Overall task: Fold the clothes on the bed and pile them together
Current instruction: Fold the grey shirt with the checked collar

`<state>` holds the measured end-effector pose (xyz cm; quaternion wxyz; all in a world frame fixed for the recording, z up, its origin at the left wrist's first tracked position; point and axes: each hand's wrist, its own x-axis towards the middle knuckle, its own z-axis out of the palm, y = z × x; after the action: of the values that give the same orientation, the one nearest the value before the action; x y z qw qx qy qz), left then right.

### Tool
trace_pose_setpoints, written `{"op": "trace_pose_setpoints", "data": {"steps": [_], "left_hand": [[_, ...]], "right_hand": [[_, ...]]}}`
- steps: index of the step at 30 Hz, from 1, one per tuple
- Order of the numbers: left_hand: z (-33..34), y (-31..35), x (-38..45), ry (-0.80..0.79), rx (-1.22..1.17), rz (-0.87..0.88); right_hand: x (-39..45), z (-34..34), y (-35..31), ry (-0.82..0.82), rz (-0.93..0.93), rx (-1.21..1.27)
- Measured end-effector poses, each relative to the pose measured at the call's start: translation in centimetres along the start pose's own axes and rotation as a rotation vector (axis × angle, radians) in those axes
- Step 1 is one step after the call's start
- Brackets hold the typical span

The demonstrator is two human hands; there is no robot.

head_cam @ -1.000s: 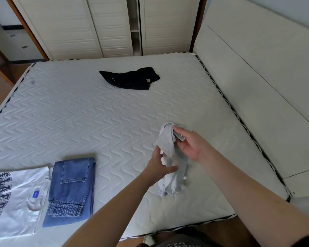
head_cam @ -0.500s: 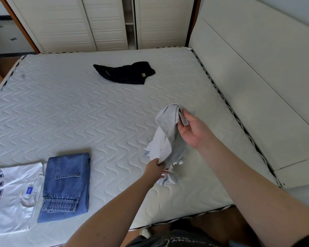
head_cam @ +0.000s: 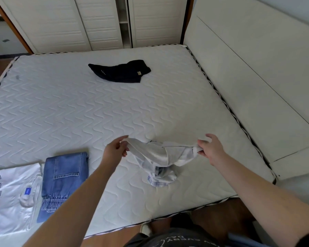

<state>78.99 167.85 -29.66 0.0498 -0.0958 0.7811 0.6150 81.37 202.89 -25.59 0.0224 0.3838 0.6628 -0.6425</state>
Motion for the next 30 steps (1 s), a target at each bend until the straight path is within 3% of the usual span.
{"op": "trace_pose_setpoints", "data": {"steps": [6,10,17,19,24,30], "left_hand": [[-1.5,-1.9,-0.7,0.03,0.042,-0.068],[-1.3,-3.5,-1.9,-0.009,0.08,-0.151],[-0.9,-5.8,-3.9,-0.013,0.356,-0.164],[-0.9,-6.2,-4.1,-0.047,0.497,-0.134],[-0.3,-6.7,-4.6,-0.049,0.682,-0.11],[0.8,-6.9,-6.0,0.115,0.709,-0.164]], "right_hand": [[-0.2,-2.4,4.2,-0.064,-0.059,-0.096],[-0.9,-3.5,6.3,-0.126,0.013,-0.135],[-1.4,-5.7,10.2,0.074,0.083,-0.095],[-1.5,-7.0,11.0,0.124,0.036,-0.2],[-0.5,-11.1,11.9,0.172,-0.237,-0.789],[1.1,-14.7,12.1,0.024,-0.2,-1.126]]}}
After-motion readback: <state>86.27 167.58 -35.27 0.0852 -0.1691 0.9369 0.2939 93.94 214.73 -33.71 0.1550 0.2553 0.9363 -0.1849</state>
